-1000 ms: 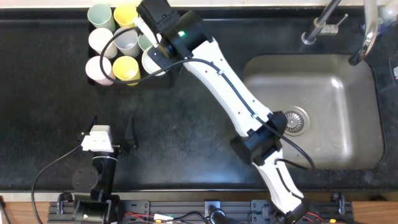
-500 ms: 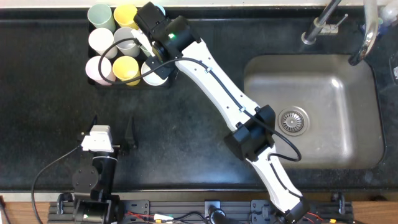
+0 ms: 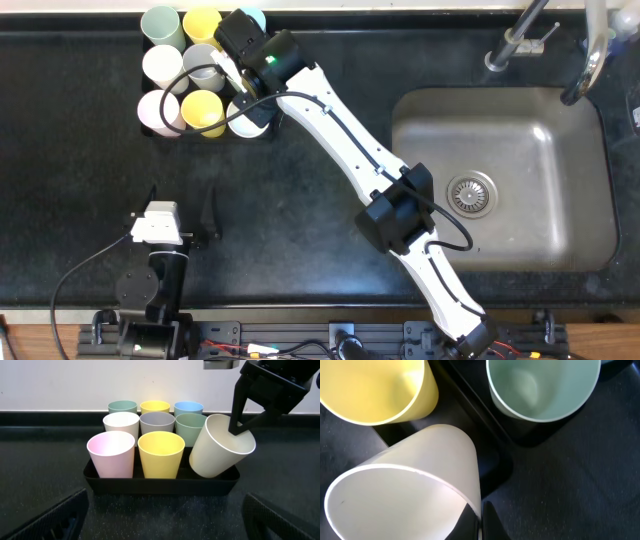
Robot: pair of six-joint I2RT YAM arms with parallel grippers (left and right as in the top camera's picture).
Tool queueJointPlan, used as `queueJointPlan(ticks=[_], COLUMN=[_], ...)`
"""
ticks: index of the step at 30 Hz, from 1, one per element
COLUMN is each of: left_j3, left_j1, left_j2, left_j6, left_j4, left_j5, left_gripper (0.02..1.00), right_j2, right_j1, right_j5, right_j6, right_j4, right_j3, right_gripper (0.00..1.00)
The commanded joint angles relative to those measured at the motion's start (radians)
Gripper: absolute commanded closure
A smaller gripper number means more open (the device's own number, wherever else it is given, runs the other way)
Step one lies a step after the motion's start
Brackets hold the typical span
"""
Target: Store Cups
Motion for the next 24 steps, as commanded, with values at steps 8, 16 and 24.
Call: queueJointPlan(ticks=[8, 16, 24], left_j3=[-0.003, -0.003, -0.003], left_j1=[-0.004, -0.004, -0.004], left_j2=[-0.007, -0.007, -0.007], left_j6=[-0.018, -0.018, -0.018], left_j4=[-0.002, -0.001, -0.001], left_j5=[-0.005, -0.005, -0.005], left_gripper=[0.02, 0.02, 0.02], right_j2=[0.061, 0.066, 0.066], right_j1=[-0.012, -0.018, -0.018], right_j5=[0.012, 0.018, 0.018], right_j6=[0.004, 0.004, 0.005], right_j4=[0.007, 0.007, 0.014], right_j3=[0.023, 0.023, 0.023], right_gripper=[0.958, 0.956, 0.003])
